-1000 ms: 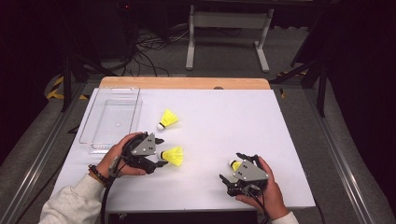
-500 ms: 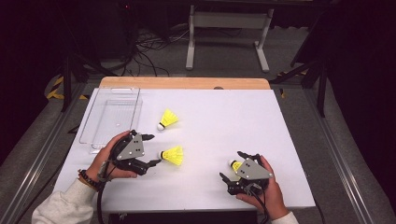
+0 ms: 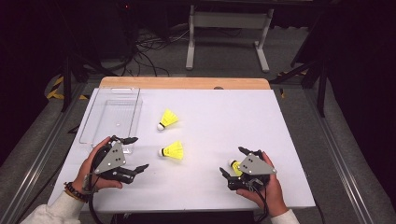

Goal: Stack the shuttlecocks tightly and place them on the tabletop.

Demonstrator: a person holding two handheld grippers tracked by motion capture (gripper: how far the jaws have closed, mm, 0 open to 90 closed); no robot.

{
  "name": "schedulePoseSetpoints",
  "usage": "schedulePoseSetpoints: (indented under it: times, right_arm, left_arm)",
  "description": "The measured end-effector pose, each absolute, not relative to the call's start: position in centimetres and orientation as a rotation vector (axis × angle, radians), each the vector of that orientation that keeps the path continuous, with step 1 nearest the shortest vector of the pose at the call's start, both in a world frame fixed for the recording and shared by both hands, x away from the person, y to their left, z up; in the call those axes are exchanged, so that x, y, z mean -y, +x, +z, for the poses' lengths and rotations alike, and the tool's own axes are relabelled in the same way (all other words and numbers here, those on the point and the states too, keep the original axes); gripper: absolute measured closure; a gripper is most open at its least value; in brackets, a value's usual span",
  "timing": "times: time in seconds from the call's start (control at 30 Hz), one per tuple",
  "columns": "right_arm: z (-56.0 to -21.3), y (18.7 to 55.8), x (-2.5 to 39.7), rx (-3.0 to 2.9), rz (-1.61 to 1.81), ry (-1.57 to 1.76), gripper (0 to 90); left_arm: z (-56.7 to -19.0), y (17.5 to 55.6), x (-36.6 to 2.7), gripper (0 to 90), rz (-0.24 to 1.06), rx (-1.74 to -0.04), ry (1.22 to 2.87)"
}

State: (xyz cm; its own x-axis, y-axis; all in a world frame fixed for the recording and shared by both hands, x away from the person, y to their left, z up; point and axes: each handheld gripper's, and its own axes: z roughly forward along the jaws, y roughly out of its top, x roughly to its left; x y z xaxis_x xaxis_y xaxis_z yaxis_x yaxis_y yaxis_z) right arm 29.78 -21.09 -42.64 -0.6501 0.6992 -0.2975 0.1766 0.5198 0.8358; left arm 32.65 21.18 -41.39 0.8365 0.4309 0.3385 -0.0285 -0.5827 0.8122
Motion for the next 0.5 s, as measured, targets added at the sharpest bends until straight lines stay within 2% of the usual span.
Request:
schedulePoseSetpoints:
  times: [0.5]
  right_arm:
    - [-42.0,30.5,20.5,-2.139,1.101,0.707,12.0]
  left_arm:
    - [-43.4,32.0,-24.1,10.5,0.551,-0.378,2.111]
